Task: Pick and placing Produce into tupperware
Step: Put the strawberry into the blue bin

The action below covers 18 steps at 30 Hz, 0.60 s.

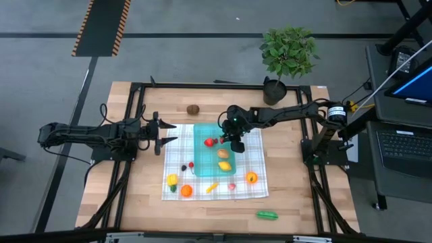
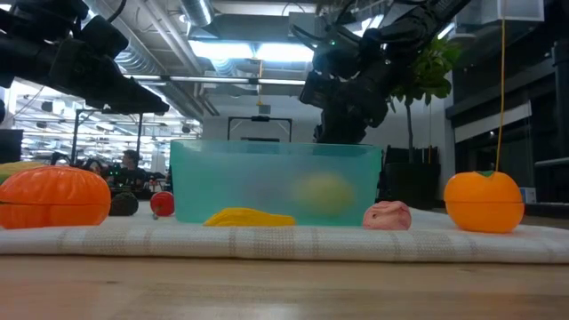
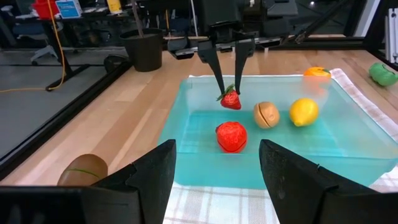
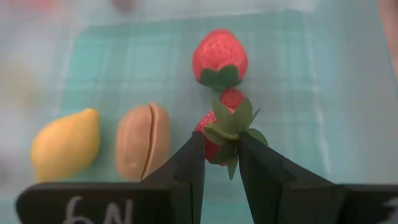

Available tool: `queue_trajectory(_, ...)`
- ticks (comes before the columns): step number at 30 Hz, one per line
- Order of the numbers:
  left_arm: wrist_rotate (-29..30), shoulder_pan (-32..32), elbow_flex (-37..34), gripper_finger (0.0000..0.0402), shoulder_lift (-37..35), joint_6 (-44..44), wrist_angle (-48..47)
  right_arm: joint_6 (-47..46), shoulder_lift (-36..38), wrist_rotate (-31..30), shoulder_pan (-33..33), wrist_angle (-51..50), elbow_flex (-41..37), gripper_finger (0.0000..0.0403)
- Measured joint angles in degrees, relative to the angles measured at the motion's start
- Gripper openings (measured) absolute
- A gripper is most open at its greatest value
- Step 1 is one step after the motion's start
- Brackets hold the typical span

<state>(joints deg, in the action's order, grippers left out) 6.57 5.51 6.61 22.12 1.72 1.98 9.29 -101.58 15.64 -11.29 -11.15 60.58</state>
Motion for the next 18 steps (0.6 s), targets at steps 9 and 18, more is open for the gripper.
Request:
queue_trajectory(9,0.0,0.0,0.0,0.0224,0.0,0.0,0.0,0.0,0.0,0.0,0.0,1.1,0.0,0.0105)
queue_trajectory(18,0.0,0.0,0.0,0.0224,0.0,0.0,0.0,-0.3,0.5,0.0,-0.9,1.0,0.1,0.0177)
